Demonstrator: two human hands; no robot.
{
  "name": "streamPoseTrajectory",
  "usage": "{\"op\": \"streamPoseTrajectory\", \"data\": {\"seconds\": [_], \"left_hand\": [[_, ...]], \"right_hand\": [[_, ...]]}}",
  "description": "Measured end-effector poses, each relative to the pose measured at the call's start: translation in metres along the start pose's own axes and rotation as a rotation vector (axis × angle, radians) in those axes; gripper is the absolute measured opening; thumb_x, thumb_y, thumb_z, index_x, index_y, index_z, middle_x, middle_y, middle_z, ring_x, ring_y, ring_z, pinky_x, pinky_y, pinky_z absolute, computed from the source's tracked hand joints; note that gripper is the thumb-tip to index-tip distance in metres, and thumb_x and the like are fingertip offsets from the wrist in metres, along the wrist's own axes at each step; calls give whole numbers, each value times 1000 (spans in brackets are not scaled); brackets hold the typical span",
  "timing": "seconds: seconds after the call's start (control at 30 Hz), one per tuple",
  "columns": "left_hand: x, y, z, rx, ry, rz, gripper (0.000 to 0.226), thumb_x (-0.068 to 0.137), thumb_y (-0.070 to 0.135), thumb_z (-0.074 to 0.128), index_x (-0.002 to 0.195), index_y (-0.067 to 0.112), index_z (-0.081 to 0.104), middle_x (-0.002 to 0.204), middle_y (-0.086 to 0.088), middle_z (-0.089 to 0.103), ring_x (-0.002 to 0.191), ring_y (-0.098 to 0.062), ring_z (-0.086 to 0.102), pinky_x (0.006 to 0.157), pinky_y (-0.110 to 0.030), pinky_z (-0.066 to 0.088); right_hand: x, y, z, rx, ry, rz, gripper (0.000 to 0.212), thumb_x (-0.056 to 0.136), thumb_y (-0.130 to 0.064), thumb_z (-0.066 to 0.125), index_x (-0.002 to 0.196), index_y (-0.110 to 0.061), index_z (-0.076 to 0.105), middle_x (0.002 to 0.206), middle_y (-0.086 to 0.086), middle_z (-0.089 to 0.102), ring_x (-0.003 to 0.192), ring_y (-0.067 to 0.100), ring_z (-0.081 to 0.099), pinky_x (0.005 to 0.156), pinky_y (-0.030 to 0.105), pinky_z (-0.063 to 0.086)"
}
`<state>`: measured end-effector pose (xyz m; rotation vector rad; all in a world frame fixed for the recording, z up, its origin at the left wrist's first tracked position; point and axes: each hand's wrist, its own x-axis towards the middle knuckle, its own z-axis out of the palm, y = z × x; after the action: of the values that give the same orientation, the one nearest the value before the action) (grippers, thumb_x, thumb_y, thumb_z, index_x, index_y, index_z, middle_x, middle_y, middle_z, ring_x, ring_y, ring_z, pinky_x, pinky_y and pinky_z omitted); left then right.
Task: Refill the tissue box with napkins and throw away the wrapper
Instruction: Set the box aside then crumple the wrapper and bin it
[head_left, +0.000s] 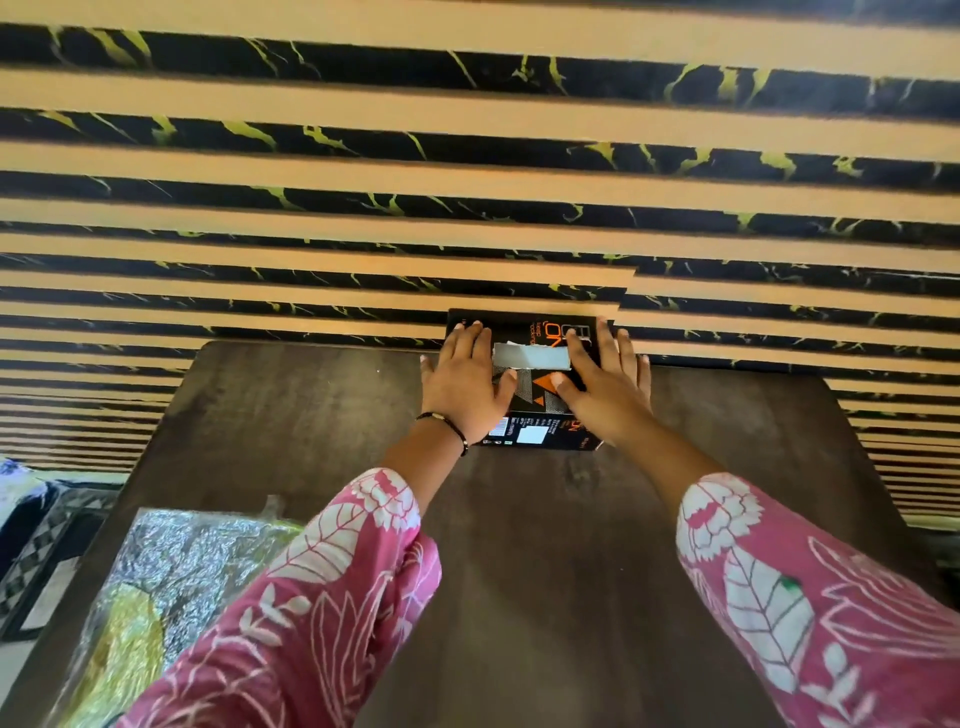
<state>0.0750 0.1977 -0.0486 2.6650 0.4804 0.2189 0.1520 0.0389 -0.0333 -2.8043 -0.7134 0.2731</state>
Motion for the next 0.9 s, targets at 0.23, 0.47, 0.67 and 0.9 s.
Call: {"op": "streamPoseTrajectory", "data": {"seconds": [0.23, 0.47, 0.67, 0.9], "left_hand": [[-84, 1, -23, -226, 198, -151, 51, 88, 28, 52, 134, 10, 41, 144, -11, 38, 135, -29, 32, 108, -56, 26], [-268, -15, 11, -21, 32, -288, 63, 80, 45, 35, 132, 10, 42, 143, -21, 39, 135, -44, 28, 106, -64, 27], [-322, -26, 15, 175, -101, -523, 69, 83, 36, 52, 142, 11, 26, 152, -23, 16, 140, -47, 5, 109, -64, 3], [-345, -29, 13, 174, 78, -317, 65, 76, 39, 45, 134, 12, 35, 148, -18, 28, 135, -42, 24, 106, -60, 22]], "right_hand": [[-135, -7, 50, 253, 170, -157, 57, 90, -38, 33, 144, -35, 16, 154, -10, -9, 141, 13, -16, 115, 42, -3], [-282, 17, 119, 142, 27, -311, 52, 81, -30, 42, 133, -26, 40, 149, 2, 34, 135, 21, 22, 111, 40, 22], [-316, 31, 124, -17, -6, -293, 59, 72, -31, 54, 129, -21, 41, 144, 0, 33, 129, 21, 29, 106, 34, 15], [-324, 40, 117, -83, -133, -245, 67, 62, -43, 56, 126, -25, 44, 129, -2, 59, 121, 16, 38, 99, 30, 38]]}}
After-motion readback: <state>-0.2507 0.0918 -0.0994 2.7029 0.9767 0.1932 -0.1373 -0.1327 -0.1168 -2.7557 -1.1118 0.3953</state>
